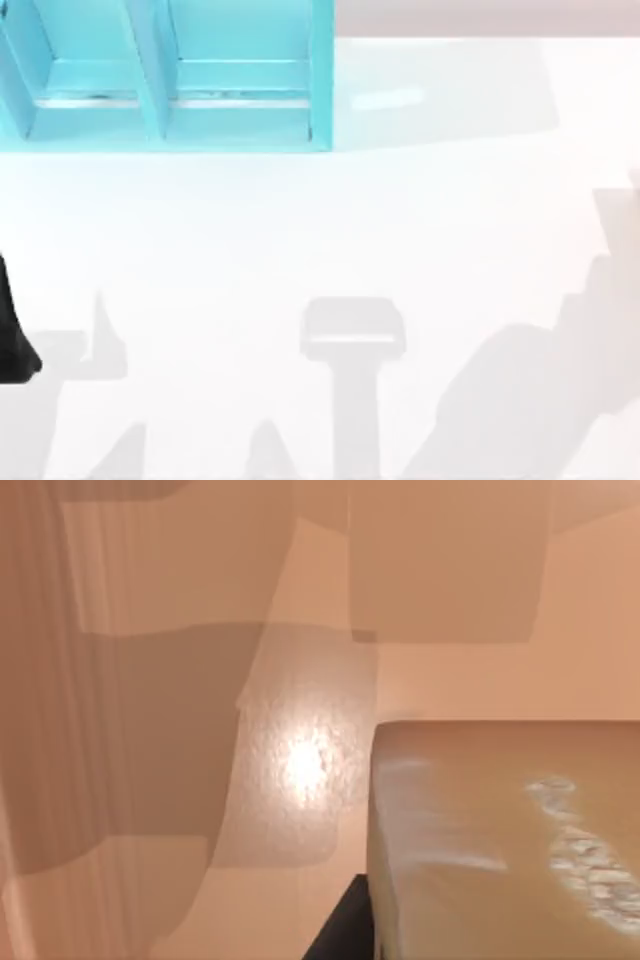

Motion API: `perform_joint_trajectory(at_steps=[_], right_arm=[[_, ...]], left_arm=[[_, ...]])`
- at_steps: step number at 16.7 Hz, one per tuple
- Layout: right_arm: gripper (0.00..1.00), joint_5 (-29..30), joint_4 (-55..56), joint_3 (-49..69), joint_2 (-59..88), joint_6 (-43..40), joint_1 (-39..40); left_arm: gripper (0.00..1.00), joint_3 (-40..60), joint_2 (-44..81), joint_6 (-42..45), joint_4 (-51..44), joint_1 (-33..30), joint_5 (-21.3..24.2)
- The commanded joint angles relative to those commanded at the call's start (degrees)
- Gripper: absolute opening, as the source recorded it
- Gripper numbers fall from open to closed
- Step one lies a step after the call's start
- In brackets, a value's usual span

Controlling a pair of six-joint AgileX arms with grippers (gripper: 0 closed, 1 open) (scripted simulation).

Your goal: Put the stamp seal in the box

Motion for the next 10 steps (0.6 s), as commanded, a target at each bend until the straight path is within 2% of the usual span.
perform_joint_trajectory(at_steps=[9, 10], right_arm=[[0.98, 0.0, 0.0, 0.0, 0.0, 0.0, 0.0], [1.0, 0.0, 0.0, 0.0, 0.0, 0.0, 0.0]], left_arm=[[1.0, 0.0, 0.0, 0.0, 0.0, 0.0, 0.0], [1.0, 0.0, 0.0, 0.0, 0.0, 0.0, 0.0]])
